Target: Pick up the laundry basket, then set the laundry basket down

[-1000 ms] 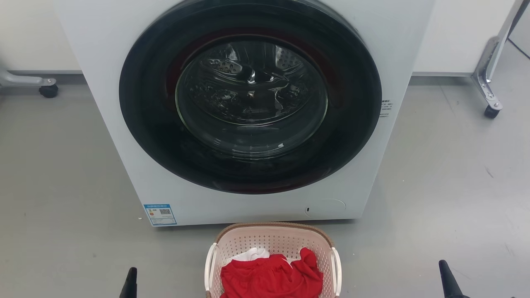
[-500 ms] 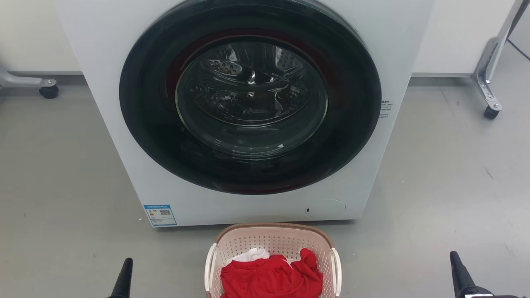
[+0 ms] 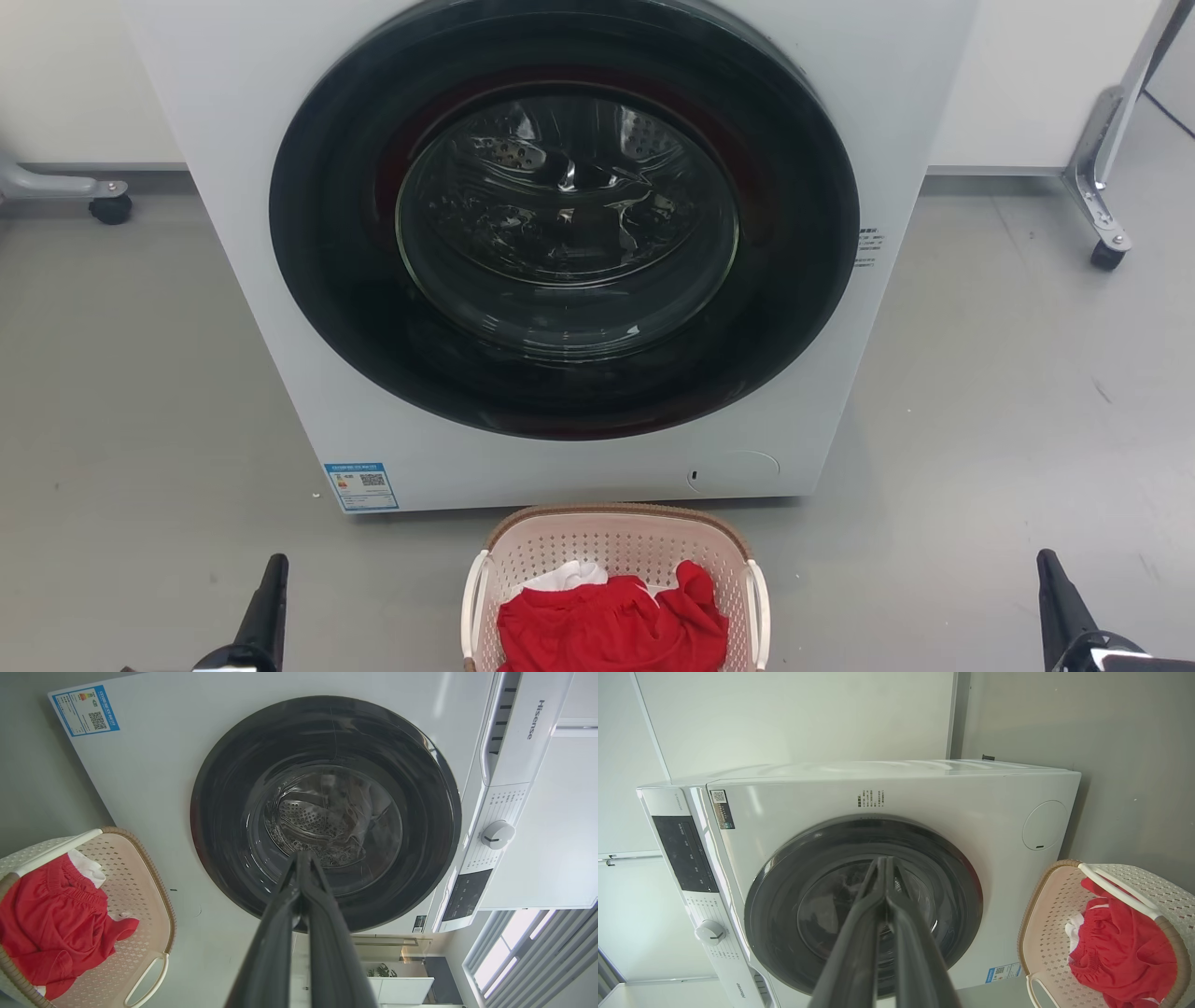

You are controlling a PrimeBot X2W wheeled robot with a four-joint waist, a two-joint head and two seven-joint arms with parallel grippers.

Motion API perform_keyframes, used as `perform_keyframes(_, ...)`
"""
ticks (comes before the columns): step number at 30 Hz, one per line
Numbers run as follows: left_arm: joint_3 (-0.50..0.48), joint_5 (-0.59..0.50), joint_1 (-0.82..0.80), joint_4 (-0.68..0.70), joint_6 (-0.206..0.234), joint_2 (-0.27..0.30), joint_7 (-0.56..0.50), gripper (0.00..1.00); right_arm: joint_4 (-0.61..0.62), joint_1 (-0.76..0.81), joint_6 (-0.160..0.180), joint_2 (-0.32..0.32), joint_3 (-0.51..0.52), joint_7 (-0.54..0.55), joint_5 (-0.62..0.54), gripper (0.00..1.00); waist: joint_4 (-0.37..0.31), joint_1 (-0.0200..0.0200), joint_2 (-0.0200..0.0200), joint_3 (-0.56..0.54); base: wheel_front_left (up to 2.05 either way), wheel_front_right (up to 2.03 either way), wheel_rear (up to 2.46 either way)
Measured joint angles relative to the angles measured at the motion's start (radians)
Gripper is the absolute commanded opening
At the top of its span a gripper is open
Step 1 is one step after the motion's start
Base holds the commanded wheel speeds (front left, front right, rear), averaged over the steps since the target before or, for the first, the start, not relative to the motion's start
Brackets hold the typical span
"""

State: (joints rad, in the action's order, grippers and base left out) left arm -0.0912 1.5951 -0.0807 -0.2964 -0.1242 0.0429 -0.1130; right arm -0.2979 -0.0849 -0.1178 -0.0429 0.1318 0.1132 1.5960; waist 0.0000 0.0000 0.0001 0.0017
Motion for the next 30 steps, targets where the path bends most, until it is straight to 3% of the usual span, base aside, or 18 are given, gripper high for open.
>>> perform_keyframes(30,-0.001,0.004,-0.001,0.000,0.000,0.000,0.000,0.00,-0.001,-0.007,-0.002,0.000,0.000,0.000,0.001,0.00,0.000,0.0000,0.0000,0.000,0.00,0.00,0.00)
